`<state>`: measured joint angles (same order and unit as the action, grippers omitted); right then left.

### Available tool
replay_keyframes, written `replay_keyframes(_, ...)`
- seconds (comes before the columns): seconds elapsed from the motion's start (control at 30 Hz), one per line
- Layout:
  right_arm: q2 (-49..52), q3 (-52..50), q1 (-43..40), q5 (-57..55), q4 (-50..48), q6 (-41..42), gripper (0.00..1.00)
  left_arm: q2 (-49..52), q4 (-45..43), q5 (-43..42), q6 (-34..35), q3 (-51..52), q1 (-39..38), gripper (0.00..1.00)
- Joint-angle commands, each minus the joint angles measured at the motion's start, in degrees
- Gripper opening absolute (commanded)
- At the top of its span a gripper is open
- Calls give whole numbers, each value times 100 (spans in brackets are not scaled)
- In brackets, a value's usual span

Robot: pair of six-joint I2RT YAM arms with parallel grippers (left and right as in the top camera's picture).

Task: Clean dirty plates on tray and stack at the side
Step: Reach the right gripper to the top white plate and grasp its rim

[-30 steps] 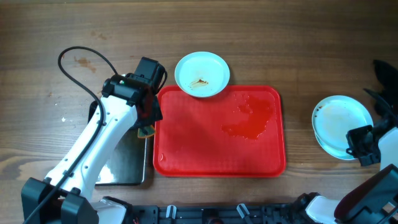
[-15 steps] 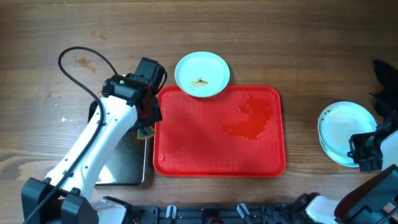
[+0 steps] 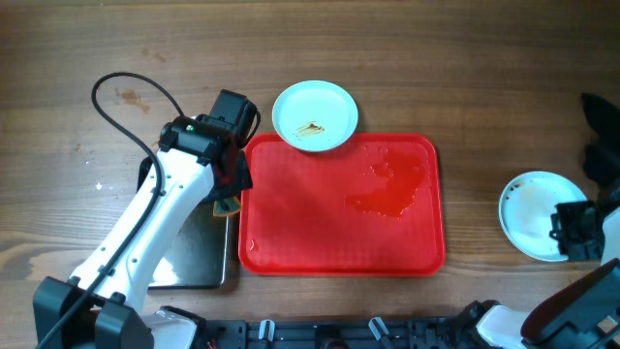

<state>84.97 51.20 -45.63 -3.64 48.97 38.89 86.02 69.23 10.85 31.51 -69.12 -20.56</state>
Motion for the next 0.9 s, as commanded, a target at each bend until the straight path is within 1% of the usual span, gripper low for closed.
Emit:
replay_keyframes(0.0,31,505,577,863,42,-673,30,-90,-87,11,-111,-26,28,4)
replay_keyframes(0.07,31,662,1290,1130,68,-1095,31,-90,-155,9,-107,-26,42,4)
replay_keyframes(0.13,33,699,2406,1360,-2,-1580,36,-90,-197,9,-107,-26,131,4)
replay_keyframes(0.17,33,699,2824,1443,-37,-1746,37,-90,-199,9,-107,-26,184,4)
replay_keyframes(0.23,33,699,4011,1473,-142,-1954,40,-90,-192,7,-109,-26,341,4)
replay_keyframes(0.3,33,699,4953,1589,-372,-2225,42,-90,-197,-125,-170,-26,520,4)
replay_keyframes(0.37,33,699,5788,1617,-603,-2253,51,-90,-219,-369,-428,-26,671,4)
replay_keyframes(0.4,33,699,6166,1617,-723,-2218,53,-90,-225,-396,-481,-24,739,4)
replay_keyframes(0.47,33,699,6601,1617,-949,-1950,57,-85,-286,-396,-592,-20,841,4)
replay_keyframes(0.5,39,699,6837,1617,-1152,-1792,62,-66,-374,-398,-627,-20,933,4)
replay_keyframes(0.53,50,699,6894,1620,-1244,-1650,66,-20,-437,-400,-658,-20,1005,4)
replay_keyframes(0.63,245,699,6885,1652,-1563,-1488,69,208,-529,-479,-754,-9,1097,4)
replay_keyframes(0.7,627,699,6887,1832,-1980,-1353,73,417,-597,-612,-820,39,1099,4)
replay_keyframes(0.8,1241,798,6887,1996,-2472,-848,78,688,-649,-811,-820,114,1099,4)
replay_keyframes(0.83,1486,909,6887,2050,-2610,-553,81,730,-673,-811,-822,144,1097,4)
replay_keyframes(0.87,1690,1051,6887,2090,-2671,-291,82,750,-691,-811,-822,179,1099,4)
